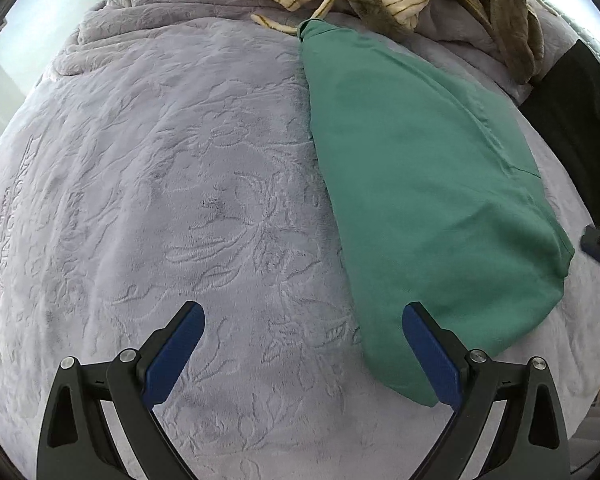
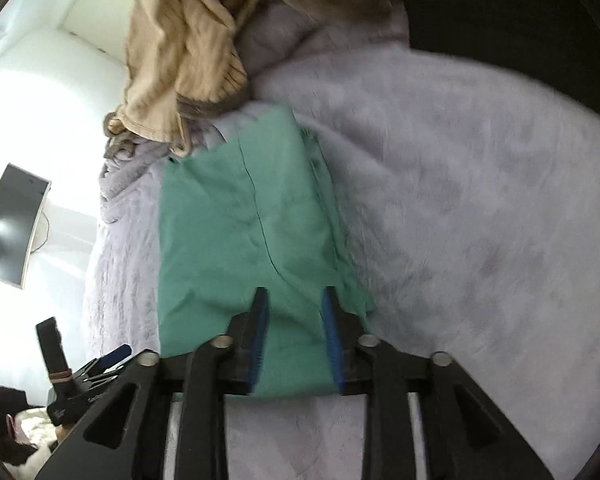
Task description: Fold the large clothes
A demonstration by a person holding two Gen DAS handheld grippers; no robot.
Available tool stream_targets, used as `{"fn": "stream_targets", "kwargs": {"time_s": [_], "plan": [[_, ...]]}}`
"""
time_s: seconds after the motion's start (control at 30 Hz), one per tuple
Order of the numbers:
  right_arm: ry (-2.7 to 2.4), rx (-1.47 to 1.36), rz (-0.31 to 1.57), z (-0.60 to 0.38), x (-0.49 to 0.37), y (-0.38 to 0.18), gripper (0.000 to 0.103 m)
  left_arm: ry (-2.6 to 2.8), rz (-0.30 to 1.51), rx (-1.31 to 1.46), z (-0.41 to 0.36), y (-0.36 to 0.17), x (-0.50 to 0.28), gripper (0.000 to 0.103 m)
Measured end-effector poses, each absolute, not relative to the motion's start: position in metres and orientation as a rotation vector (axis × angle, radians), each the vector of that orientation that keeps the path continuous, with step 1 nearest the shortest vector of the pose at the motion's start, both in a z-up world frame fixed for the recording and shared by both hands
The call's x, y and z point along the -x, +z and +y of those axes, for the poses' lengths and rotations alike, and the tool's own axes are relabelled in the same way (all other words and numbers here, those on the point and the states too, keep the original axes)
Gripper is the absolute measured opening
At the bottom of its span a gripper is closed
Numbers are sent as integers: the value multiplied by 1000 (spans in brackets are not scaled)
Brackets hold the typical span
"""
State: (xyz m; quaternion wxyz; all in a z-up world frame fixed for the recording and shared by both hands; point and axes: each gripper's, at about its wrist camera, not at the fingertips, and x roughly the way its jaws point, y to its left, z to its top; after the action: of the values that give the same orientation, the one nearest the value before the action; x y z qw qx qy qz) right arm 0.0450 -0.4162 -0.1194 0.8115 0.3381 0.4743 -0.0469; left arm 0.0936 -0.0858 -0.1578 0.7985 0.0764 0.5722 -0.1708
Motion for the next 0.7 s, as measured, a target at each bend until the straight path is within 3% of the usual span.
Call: {"fn": "stream_targets", "kwargs": {"time_s": [0.07, 0.3, 0.37, 0.7], "plan": [[-100, -720, 1022, -425, -51, -117, 57, -357, 1237, -161, -86, -158, -95, 100], [-65, -795, 1097, -444, -82, -145, 59, -354, 1244, -159, -93, -157, -105, 100], [-48, -805, 1118, -446, -92, -155, 63, -384, 1241, -147, -93, -156, -109, 100], [95, -916, 1202, -466, -142, -208, 65, -646, 1419, 183, -98, -201, -157, 100]]}}
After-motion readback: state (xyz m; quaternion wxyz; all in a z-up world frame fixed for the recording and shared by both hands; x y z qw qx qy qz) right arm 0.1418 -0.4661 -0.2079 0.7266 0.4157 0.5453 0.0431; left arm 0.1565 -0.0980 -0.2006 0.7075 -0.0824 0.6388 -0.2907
